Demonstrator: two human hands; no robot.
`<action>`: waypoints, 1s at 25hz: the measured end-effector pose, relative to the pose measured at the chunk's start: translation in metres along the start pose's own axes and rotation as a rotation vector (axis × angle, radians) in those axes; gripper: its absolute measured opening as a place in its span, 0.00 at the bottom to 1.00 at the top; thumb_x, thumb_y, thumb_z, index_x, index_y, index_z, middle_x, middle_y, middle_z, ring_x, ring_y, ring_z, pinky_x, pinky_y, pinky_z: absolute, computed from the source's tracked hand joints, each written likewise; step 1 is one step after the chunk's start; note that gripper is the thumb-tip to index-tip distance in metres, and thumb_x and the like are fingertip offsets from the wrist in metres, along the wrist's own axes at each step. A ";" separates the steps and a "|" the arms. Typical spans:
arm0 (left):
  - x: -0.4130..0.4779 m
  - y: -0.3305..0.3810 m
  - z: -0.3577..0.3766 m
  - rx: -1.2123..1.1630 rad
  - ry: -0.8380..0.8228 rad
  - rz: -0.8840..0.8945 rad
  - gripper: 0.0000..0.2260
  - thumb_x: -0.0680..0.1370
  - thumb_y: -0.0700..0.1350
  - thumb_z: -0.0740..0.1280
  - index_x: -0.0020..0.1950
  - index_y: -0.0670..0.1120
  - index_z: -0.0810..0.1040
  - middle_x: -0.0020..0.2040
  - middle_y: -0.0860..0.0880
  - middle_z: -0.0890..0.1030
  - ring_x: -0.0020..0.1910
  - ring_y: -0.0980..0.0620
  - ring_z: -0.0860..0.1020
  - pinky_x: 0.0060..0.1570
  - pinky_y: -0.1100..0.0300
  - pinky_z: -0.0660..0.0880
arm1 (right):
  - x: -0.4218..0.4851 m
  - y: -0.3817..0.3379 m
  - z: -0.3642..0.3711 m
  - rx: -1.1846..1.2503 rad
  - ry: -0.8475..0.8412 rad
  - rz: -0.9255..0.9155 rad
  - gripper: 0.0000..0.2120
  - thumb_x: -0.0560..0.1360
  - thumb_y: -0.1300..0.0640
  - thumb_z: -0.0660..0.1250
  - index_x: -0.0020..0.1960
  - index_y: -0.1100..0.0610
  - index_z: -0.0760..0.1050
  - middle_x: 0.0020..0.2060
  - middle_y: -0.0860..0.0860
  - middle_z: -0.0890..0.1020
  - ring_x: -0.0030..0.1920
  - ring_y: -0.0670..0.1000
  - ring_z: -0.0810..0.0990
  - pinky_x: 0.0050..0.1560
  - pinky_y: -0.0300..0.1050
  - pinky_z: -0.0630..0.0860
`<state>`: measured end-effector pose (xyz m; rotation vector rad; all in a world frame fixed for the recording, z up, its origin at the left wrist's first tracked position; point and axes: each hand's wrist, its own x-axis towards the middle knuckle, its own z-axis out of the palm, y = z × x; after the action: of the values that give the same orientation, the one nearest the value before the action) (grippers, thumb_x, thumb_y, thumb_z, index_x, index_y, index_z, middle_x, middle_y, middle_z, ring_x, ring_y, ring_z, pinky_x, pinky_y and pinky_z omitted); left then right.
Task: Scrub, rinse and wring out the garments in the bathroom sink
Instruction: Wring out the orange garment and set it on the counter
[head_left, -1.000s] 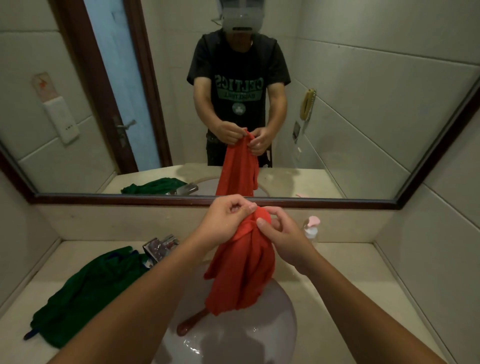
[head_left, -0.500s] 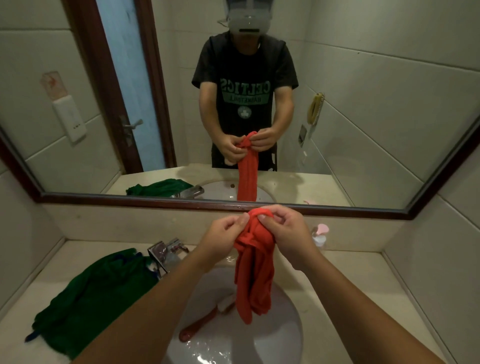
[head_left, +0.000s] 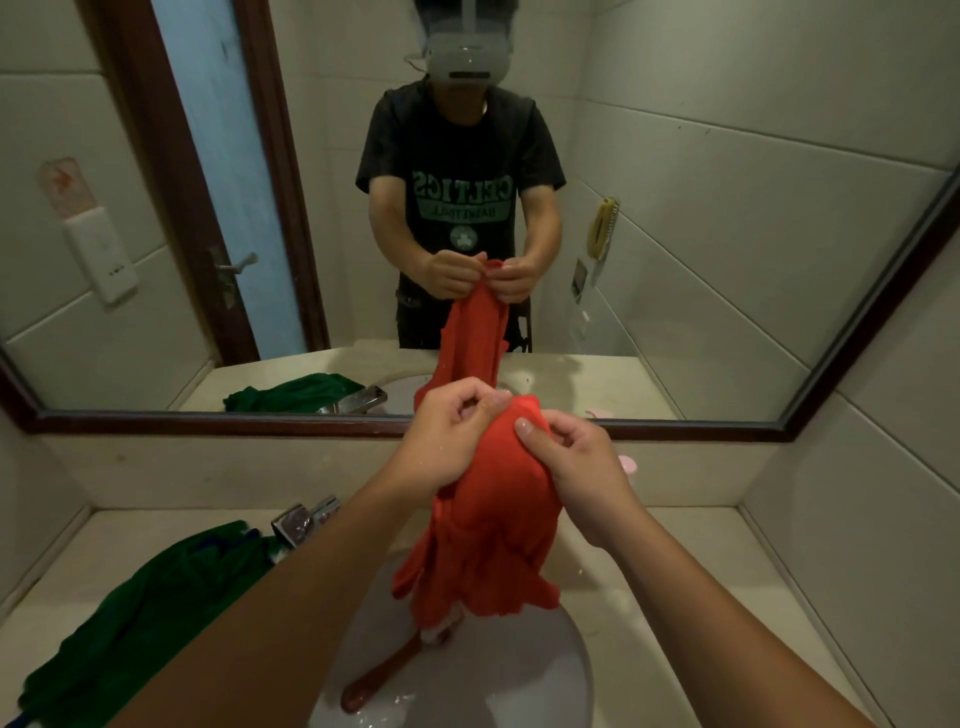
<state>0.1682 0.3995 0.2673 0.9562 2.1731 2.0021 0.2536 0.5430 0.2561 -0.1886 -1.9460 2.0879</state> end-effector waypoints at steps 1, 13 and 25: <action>-0.001 -0.003 -0.002 0.023 0.028 0.034 0.08 0.82 0.45 0.67 0.43 0.51 0.81 0.37 0.58 0.82 0.38 0.63 0.77 0.41 0.67 0.73 | 0.002 -0.006 0.002 -0.012 0.020 -0.041 0.07 0.80 0.59 0.70 0.53 0.61 0.84 0.49 0.65 0.85 0.48 0.56 0.83 0.53 0.51 0.78; -0.014 -0.028 -0.016 0.155 0.086 0.020 0.05 0.80 0.45 0.70 0.47 0.48 0.86 0.41 0.60 0.85 0.42 0.62 0.81 0.46 0.63 0.76 | 0.014 -0.043 -0.018 -0.262 0.160 -0.246 0.04 0.80 0.60 0.70 0.50 0.57 0.84 0.41 0.48 0.85 0.42 0.43 0.80 0.45 0.39 0.74; 0.000 0.006 -0.017 0.272 0.051 0.191 0.05 0.80 0.49 0.70 0.49 0.52 0.86 0.42 0.66 0.83 0.45 0.67 0.80 0.48 0.68 0.74 | 0.012 -0.056 -0.021 -0.115 0.216 -0.256 0.06 0.83 0.57 0.67 0.52 0.54 0.82 0.41 0.46 0.84 0.41 0.41 0.80 0.45 0.37 0.75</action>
<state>0.1631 0.3839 0.2756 1.1979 2.5182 1.8524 0.2546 0.5692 0.3110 -0.1697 -1.8534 1.7212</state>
